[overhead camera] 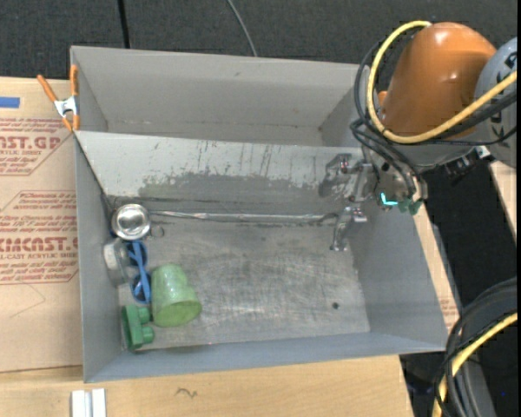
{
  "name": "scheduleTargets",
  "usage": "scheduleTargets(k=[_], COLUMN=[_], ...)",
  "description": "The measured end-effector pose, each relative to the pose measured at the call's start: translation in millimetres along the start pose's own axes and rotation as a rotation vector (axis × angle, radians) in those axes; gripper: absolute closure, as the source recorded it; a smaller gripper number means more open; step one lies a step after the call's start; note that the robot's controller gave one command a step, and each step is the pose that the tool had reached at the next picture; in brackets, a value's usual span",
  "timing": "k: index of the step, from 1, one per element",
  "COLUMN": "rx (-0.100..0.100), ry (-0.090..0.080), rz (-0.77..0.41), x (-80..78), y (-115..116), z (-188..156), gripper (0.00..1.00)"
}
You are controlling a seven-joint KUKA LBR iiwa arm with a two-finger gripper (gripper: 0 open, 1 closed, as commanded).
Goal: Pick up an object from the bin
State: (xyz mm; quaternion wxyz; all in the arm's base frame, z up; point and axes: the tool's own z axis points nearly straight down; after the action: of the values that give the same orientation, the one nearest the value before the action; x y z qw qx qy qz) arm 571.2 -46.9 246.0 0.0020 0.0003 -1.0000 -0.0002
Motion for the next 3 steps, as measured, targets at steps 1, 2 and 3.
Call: scheduleTargets(k=[1,2,3], rx=[-0.003,0.0,0.001], ry=[0.006,-0.018,-0.008], rz=[-0.041,-0.259,-0.238], x=[61.9,85.4,75.4], y=[88,202,254], z=[71,172,170], gripper=[0.0,0.0,0.0])
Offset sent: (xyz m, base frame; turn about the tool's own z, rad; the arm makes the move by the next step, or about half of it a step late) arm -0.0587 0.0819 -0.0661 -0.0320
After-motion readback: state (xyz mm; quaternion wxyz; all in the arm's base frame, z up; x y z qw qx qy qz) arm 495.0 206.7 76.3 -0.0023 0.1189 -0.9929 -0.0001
